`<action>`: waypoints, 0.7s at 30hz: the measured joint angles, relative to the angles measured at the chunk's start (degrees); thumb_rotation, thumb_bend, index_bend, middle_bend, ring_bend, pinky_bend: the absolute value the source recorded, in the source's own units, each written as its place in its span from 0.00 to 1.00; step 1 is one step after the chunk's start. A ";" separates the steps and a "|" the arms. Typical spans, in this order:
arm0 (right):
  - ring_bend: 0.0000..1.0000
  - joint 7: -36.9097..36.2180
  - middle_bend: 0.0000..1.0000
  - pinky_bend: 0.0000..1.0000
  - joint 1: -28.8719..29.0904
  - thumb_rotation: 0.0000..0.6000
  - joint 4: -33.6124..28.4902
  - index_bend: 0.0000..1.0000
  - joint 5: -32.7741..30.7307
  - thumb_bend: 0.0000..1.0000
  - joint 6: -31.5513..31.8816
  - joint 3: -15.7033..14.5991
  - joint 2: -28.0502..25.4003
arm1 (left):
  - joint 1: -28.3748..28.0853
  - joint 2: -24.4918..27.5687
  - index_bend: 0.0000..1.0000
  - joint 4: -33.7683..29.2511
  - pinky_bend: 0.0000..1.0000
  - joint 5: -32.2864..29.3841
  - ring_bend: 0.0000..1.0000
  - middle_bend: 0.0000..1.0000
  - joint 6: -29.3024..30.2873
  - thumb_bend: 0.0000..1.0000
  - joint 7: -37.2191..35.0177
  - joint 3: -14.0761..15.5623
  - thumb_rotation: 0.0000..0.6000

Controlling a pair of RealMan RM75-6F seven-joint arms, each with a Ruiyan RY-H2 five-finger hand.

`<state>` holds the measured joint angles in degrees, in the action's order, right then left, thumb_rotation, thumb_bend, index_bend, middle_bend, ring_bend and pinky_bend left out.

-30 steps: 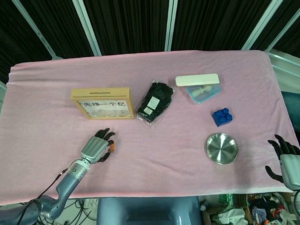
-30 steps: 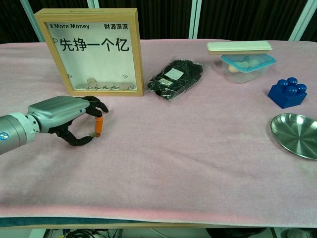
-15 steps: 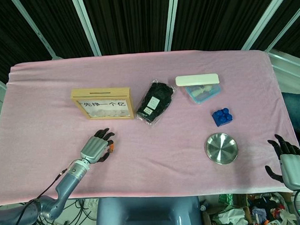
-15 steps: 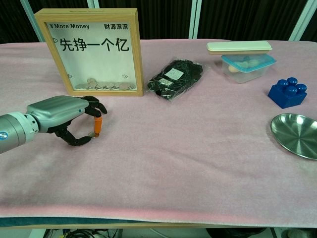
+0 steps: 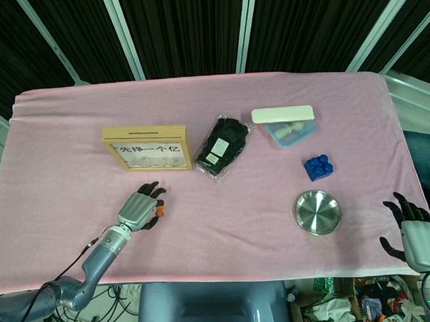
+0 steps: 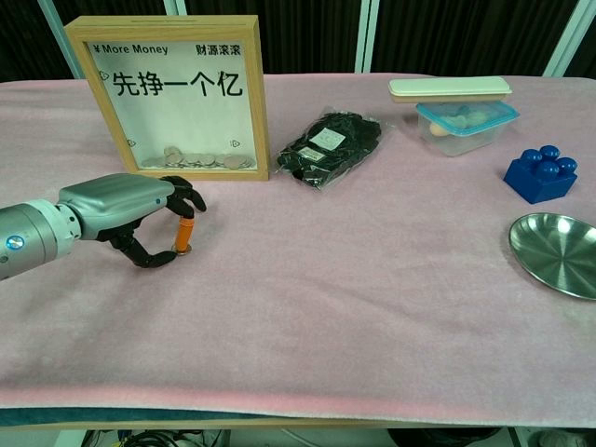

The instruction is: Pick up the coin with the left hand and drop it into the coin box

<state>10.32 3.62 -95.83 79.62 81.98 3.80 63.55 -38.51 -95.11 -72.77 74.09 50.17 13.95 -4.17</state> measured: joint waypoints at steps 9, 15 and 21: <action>0.16 -0.21 0.06 0.20 0.00 1.00 0.01 0.22 0.23 0.20 0.00 -0.09 -0.03 | -0.50 -0.02 0.58 -0.02 0.11 -1.09 0.00 0.16 -0.43 0.40 0.30 -0.50 1.00; 0.16 -0.23 0.06 0.20 0.01 1.00 0.07 0.22 0.31 0.20 0.01 -0.10 0.03 | -0.98 -0.02 0.58 -0.05 0.11 -0.71 0.00 0.17 0.03 0.40 0.30 -0.92 1.00; 0.16 -0.27 0.06 0.20 0.00 1.00 0.07 0.22 0.39 0.20 0.05 -0.13 0.03 | -1.54 -0.25 0.58 0.37 0.11 -0.71 0.00 0.17 0.23 0.40 0.16 -1.54 1.00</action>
<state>10.04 3.62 -95.76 80.01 82.03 3.68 63.59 -40.05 -95.36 -72.40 73.39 50.40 14.10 -5.71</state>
